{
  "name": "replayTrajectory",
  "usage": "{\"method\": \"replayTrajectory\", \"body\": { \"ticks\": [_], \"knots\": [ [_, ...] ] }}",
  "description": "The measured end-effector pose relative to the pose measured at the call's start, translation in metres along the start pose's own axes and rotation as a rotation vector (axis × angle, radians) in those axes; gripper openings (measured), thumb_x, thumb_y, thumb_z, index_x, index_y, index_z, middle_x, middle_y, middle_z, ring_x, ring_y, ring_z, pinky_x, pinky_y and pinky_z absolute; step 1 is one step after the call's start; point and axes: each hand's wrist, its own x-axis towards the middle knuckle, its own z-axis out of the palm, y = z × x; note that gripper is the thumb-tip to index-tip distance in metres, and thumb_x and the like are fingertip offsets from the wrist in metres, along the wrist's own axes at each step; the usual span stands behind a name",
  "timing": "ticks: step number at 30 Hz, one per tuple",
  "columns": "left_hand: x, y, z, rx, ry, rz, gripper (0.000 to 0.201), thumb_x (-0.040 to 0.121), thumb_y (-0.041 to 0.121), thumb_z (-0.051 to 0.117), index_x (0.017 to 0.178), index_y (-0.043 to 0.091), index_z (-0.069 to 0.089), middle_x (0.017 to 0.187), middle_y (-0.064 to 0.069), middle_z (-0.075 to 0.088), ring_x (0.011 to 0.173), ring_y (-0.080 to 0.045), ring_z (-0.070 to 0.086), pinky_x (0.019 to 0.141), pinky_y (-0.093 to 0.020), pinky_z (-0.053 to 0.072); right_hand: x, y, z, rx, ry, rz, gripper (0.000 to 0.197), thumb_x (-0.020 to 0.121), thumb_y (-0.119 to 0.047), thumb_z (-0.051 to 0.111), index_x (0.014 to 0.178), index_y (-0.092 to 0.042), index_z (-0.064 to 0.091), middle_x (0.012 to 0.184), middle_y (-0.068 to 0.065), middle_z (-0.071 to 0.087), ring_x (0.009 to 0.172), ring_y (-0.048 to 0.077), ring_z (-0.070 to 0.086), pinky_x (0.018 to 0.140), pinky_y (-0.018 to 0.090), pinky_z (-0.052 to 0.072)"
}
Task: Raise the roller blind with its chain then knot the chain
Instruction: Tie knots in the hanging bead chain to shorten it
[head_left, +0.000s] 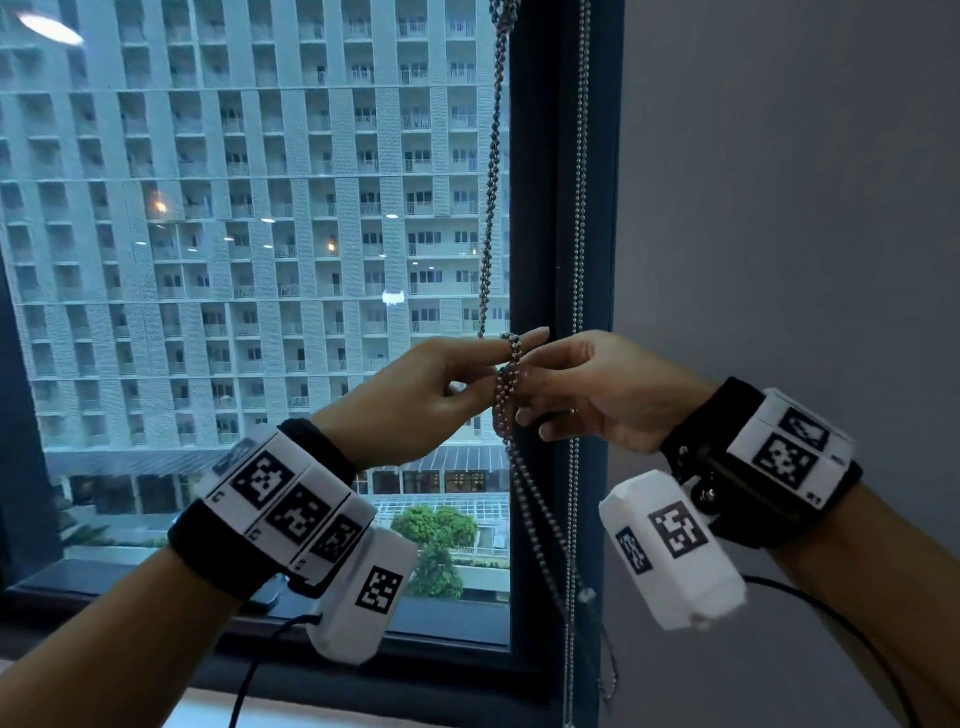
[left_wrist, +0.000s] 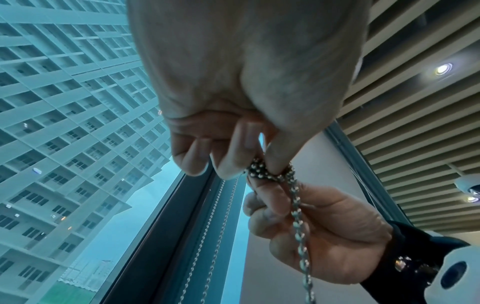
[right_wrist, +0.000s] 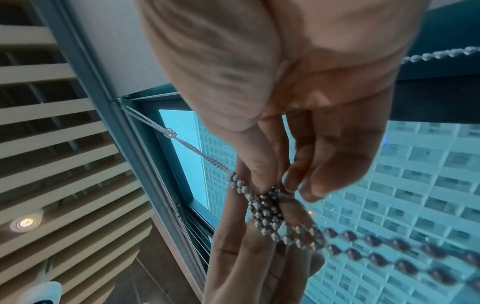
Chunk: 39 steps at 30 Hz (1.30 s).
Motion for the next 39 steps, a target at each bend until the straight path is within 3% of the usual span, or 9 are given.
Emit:
{"method": "replayTrajectory", "body": {
  "ticks": [6,12,16,19,25,28,32,35,39],
  "knots": [
    [0.001,0.003,-0.004,0.025,-0.025,-0.005,0.044,0.097,0.001,0.044,0.137,0.019,0.051,0.077,0.029,0.065,0.058,0.011,0.053,0.054,-0.003,0.035,0.001,-0.002,-0.003,-0.137,0.048,-0.13,0.008,0.087,-0.005,0.065,0.094,-0.004,0.069,0.073,0.002,0.068,0.063,0.011,0.066,0.05,0.023,0.052],
    [-0.002,-0.009,0.002,-0.171,-0.005,-0.035,0.046,0.1,0.006,0.041,0.142,0.025,0.043,0.064,0.008,0.056,0.049,-0.01,0.032,0.048,-0.019,0.03,0.001,0.013,0.008,-0.207,-0.038,-0.235,0.024,0.101,-0.015,0.044,0.086,-0.006,0.061,0.064,-0.008,0.062,0.062,0.007,0.054,0.052,0.025,0.047],
    [-0.002,-0.018,0.005,-0.285,-0.003,-0.021,0.049,0.098,0.013,0.041,0.144,0.028,0.039,0.068,-0.028,0.041,0.055,-0.029,0.02,0.049,-0.034,0.022,0.006,0.027,0.015,0.159,-0.089,-0.248,0.027,0.095,-0.024,0.043,0.08,-0.012,0.062,0.067,-0.002,0.061,0.063,0.011,0.05,0.054,0.024,0.041],
    [-0.004,-0.018,0.007,-0.303,0.05,-0.004,0.046,0.1,0.009,0.039,0.143,0.025,0.041,0.068,-0.032,0.04,0.054,-0.031,0.02,0.048,-0.03,0.023,0.007,0.034,0.021,0.37,-0.093,-0.243,0.031,0.098,-0.023,0.042,0.077,-0.013,0.061,0.067,0.0,0.059,0.061,0.009,0.047,0.053,0.021,0.041],
    [-0.008,-0.023,0.006,-0.302,0.199,-0.014,0.042,0.1,0.008,0.04,0.137,0.027,0.048,0.063,-0.02,0.042,0.051,-0.021,0.024,0.044,-0.021,0.024,0.007,0.027,0.014,-0.085,0.215,-0.475,0.011,0.097,-0.013,0.054,0.088,-0.009,0.058,0.069,-0.004,0.05,0.063,0.011,0.046,0.055,0.024,0.044],
    [-0.007,-0.022,0.006,-0.274,0.199,-0.012,0.043,0.1,0.006,0.04,0.136,0.026,0.049,0.055,-0.001,0.04,0.05,-0.019,0.024,0.044,-0.024,0.023,0.005,0.025,0.017,0.121,0.131,-0.437,0.014,0.096,-0.018,0.051,0.085,-0.013,0.057,0.076,-0.003,0.05,0.071,0.01,0.047,0.059,0.026,0.044],
    [-0.006,-0.023,0.006,-0.258,0.187,-0.021,0.041,0.099,0.011,0.043,0.138,0.025,0.05,0.06,-0.011,0.022,0.051,-0.023,0.019,0.045,-0.03,0.021,0.004,0.023,0.017,0.306,-0.107,-0.241,0.009,0.083,-0.015,0.048,0.075,-0.015,0.052,0.074,0.0,0.045,0.068,0.012,0.044,0.056,0.025,0.039],
    [-0.006,-0.022,0.008,-0.285,0.188,-0.005,0.041,0.099,0.012,0.043,0.137,0.027,0.051,0.061,-0.009,0.023,0.05,-0.022,0.019,0.045,-0.03,0.02,0.004,0.021,0.018,0.32,-0.034,-0.299,0.019,0.08,-0.003,0.053,0.069,-0.017,0.053,0.071,-0.002,0.045,0.065,0.01,0.044,0.054,0.024,0.039],
    [-0.007,-0.024,0.007,-0.297,0.209,-0.003,0.042,0.1,0.01,0.041,0.135,0.031,0.049,0.059,-0.025,0.041,0.051,-0.026,0.02,0.044,-0.024,0.022,0.01,0.018,0.01,0.755,0.024,-0.284,0.022,0.082,-0.004,0.054,0.067,-0.018,0.048,0.067,-0.004,0.043,0.052,0.008,0.035,0.045,0.02,0.028]
  ]
}}
